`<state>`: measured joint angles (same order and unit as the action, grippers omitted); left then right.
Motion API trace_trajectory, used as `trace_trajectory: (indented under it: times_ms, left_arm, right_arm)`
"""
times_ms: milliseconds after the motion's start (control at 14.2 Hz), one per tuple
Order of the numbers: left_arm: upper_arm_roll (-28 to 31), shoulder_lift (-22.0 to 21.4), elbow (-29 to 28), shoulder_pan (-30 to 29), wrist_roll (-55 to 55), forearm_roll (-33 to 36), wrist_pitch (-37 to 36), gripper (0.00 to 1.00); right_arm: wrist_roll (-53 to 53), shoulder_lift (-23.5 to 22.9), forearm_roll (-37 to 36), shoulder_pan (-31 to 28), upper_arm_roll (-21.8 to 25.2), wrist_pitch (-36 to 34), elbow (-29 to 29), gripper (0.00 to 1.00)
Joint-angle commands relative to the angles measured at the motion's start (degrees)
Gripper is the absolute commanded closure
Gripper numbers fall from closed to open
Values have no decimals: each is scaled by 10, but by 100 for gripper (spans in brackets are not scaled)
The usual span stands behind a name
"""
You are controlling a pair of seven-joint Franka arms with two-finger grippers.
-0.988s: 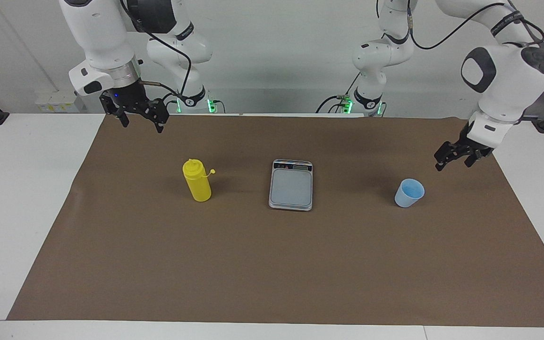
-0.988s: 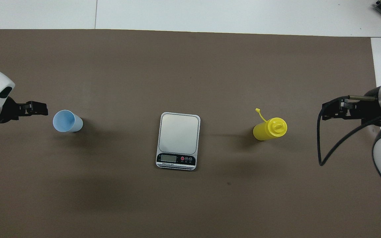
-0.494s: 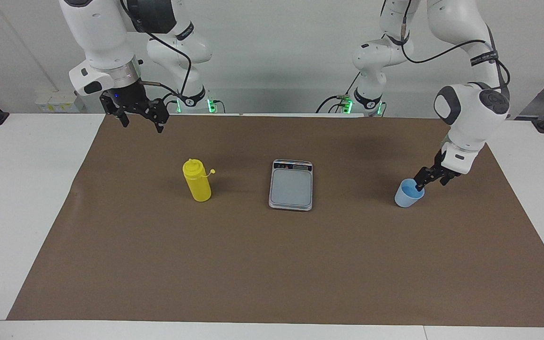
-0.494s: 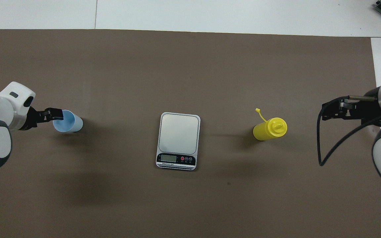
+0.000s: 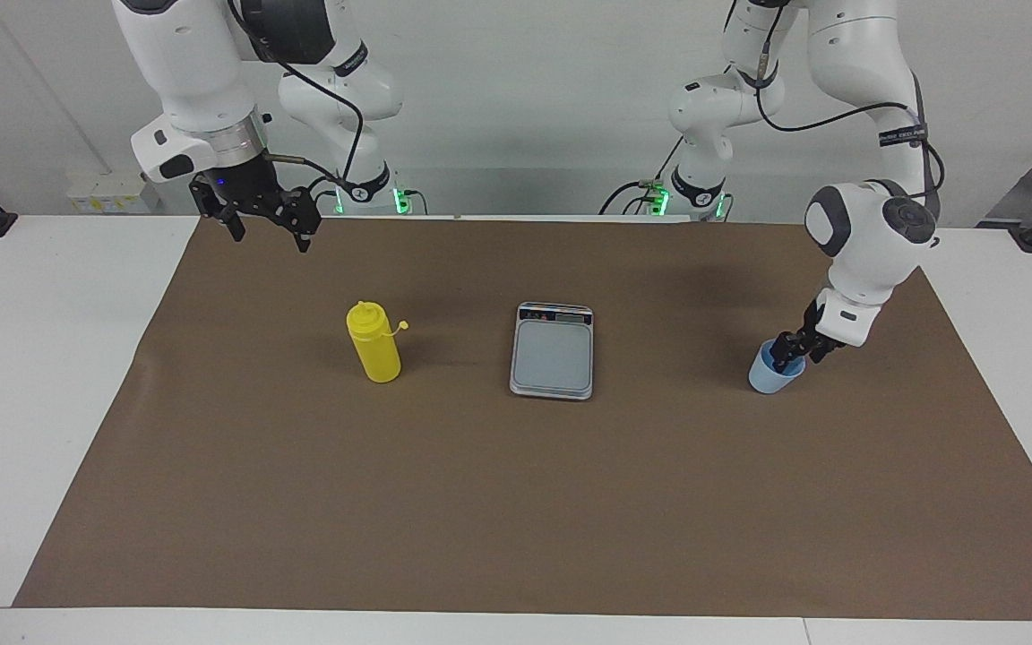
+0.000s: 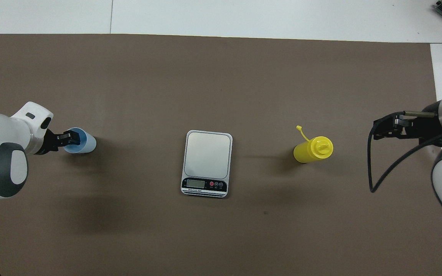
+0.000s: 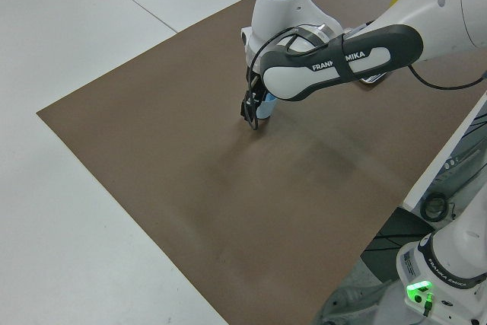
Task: Pour seasoning into cup on scale with both arms
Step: 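Reach the left gripper to the blue cup and close on it, then lift the blue cup with the left gripper and carry it over the scale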
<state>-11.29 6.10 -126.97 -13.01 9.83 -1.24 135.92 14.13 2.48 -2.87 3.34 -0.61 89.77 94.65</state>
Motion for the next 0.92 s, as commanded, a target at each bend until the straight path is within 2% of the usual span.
trace_trajectory:
  times_ms: [0, 212, 494, 635, 847]
  left_arm:
    - [4, 0, -5, 10, 5, -7, 11, 100]
    - [4, 1, 23, 9, 7, -7, -27, 100]
    - [3, -7, 132, 7, 3, -7, -159, 100]
    - [0, -7, 205, 10, 2, -7, -239, 100]
    - [-15, -23, 264, 13, 7, -32, -299, 100]
  right_arm:
    - [-12, 14, 8, -8, -2, 1, 15, 0]
    - [-13, 14, 8, -8, -2, 1, 15, 0]
    - [-13, 14, 8, -8, -2, 1, 15, 0]
    - [-13, 14, 8, -8, -2, 1, 15, 0]
    - [-13, 15, 8, -11, -2, 1, 17, 0]
